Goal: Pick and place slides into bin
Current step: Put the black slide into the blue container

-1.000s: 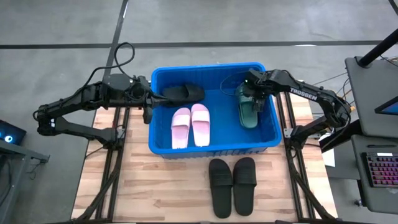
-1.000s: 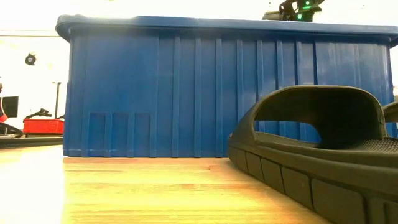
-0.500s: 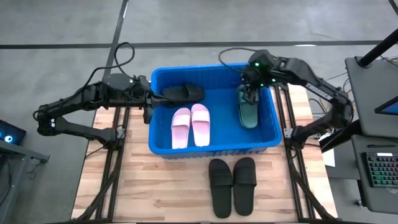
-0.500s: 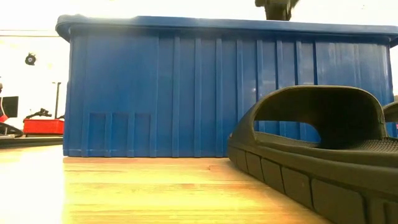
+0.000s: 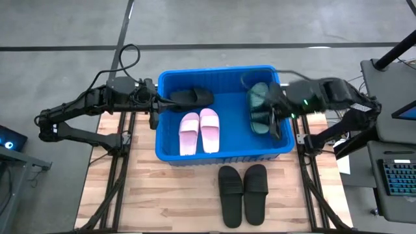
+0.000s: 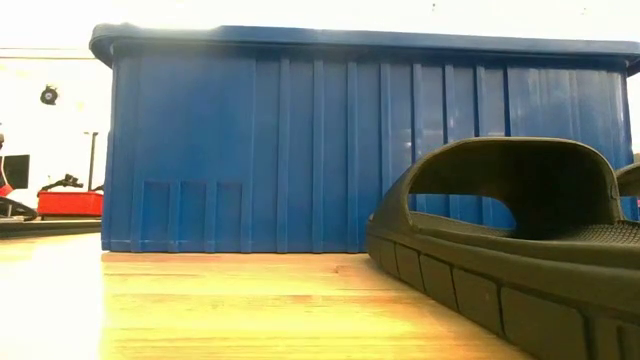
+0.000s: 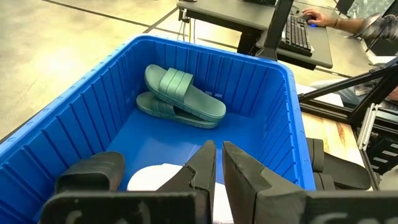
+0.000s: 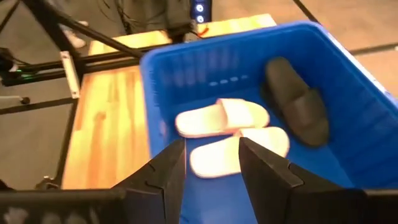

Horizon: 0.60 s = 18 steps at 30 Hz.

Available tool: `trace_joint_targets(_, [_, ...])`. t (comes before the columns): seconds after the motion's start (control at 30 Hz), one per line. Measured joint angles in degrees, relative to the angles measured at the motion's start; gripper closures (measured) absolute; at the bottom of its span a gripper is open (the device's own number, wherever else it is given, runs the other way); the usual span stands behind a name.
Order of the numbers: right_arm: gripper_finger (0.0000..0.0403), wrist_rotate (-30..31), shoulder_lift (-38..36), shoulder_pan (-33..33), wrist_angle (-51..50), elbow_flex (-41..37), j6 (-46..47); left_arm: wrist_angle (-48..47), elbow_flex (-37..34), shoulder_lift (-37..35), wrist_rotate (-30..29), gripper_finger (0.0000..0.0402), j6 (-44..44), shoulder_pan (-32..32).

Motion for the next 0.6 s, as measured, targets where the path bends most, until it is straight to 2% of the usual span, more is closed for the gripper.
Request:
trace_joint_targets(0.17, [0.0266, 8.6, 1.3, 13.4, 0.1, 0.7, 6.6, 0.0, 0.0, 0.0, 0.0, 0.0388, 0.0, 0.0])
trace_joint_targets(0.3, [0.0259, 9.0, 4.8, 21.9, 0.0, -0.1, 12.2, 0.0, 0.0, 0.0, 0.0, 0.0388, 0.0, 0.0])
trace_joint_targets(0.43, [0.0233, 12.9, 10.1, 27.6, -0.7, -0.9, 13.6, 0.0, 0.0, 0.1, 0.0, 0.0388, 0.0, 0.0])
trace_joint_targets(0.6, [0.0174, 16.2, 15.9, 30.3, -7.4, -0.4, 19.8, 0.0, 0.0, 0.3, 0.0, 0.0388, 1.1, 0.0])
